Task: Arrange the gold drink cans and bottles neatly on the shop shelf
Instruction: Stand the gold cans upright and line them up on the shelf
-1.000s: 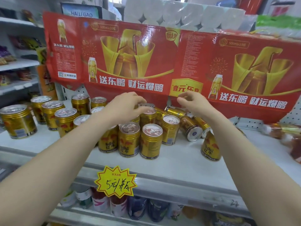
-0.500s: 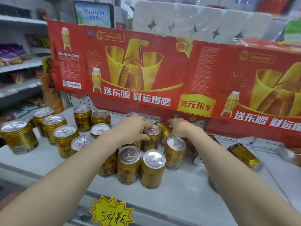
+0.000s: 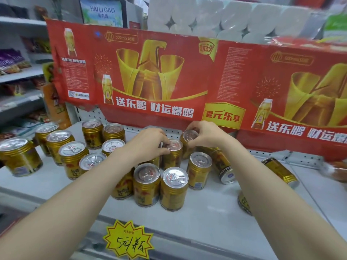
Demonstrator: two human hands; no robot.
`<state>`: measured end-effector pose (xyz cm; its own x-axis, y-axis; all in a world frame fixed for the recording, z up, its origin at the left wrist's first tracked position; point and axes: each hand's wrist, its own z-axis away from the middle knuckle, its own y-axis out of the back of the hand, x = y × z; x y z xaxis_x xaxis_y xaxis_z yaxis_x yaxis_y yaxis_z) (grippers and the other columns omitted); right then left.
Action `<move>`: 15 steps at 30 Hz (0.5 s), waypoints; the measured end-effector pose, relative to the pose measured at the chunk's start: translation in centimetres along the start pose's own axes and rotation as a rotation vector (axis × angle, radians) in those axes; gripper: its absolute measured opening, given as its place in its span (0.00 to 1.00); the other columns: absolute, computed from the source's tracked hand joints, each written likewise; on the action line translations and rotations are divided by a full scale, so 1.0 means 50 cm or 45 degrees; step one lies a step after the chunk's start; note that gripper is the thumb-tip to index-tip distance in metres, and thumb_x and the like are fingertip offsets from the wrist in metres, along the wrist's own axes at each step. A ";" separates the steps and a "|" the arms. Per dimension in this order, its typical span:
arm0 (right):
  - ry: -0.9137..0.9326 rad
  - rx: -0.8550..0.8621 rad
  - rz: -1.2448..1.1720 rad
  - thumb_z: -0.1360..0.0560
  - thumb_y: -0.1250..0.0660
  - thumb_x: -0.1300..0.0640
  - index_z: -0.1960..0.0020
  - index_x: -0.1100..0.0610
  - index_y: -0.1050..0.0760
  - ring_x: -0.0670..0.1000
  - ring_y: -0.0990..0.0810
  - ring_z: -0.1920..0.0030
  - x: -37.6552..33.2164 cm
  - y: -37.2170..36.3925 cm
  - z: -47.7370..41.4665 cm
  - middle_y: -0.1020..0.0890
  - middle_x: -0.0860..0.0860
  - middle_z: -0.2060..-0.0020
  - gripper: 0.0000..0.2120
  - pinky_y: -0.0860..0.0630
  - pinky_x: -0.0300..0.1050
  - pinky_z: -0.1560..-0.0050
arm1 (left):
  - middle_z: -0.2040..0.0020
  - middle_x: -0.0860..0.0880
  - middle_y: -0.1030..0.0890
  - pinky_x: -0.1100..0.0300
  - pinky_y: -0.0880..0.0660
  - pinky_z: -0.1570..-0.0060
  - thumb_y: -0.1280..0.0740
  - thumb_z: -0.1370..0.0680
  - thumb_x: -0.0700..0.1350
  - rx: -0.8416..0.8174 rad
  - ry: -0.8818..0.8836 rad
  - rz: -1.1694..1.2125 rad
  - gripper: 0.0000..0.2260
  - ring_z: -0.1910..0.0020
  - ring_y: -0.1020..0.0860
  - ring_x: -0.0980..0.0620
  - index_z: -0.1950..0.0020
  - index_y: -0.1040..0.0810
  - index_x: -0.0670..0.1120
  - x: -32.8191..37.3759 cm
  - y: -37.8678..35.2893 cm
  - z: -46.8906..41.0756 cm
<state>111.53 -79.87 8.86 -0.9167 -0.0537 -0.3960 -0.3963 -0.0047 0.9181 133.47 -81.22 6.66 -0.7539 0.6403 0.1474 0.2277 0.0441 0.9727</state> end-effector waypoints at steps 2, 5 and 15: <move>-0.008 -0.016 -0.021 0.33 0.25 0.51 0.34 0.51 0.26 0.49 0.21 0.49 0.004 -0.008 0.004 0.21 0.48 0.46 0.28 0.25 0.40 0.55 | 0.42 0.52 0.20 0.52 0.25 0.45 0.30 0.24 0.56 0.011 0.001 0.000 0.17 0.45 0.23 0.51 0.39 0.18 0.51 0.001 0.001 0.000; -0.029 -0.078 -0.108 0.31 0.24 0.47 0.31 0.52 0.26 0.49 0.22 0.45 0.014 -0.007 0.005 0.21 0.48 0.41 0.30 0.25 0.41 0.48 | 0.42 0.52 0.19 0.55 0.25 0.47 0.29 0.24 0.56 0.003 0.008 -0.005 0.16 0.46 0.23 0.52 0.40 0.17 0.51 0.000 0.003 -0.003; -0.450 -0.081 0.275 0.24 0.29 0.50 0.35 0.57 0.23 0.55 0.20 0.45 0.117 0.075 0.015 0.19 0.54 0.41 0.20 0.21 0.50 0.43 | 0.32 0.52 0.26 0.51 0.28 0.39 0.32 0.22 0.54 0.022 -0.131 0.056 0.22 0.35 0.27 0.50 0.29 0.27 0.52 0.050 -0.014 -0.044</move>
<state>104.64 -79.46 9.99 -0.9438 0.2861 -0.1655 -0.1993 -0.0931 0.9755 130.06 -81.34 6.74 -0.6758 0.7173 0.1698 0.2702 0.0267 0.9624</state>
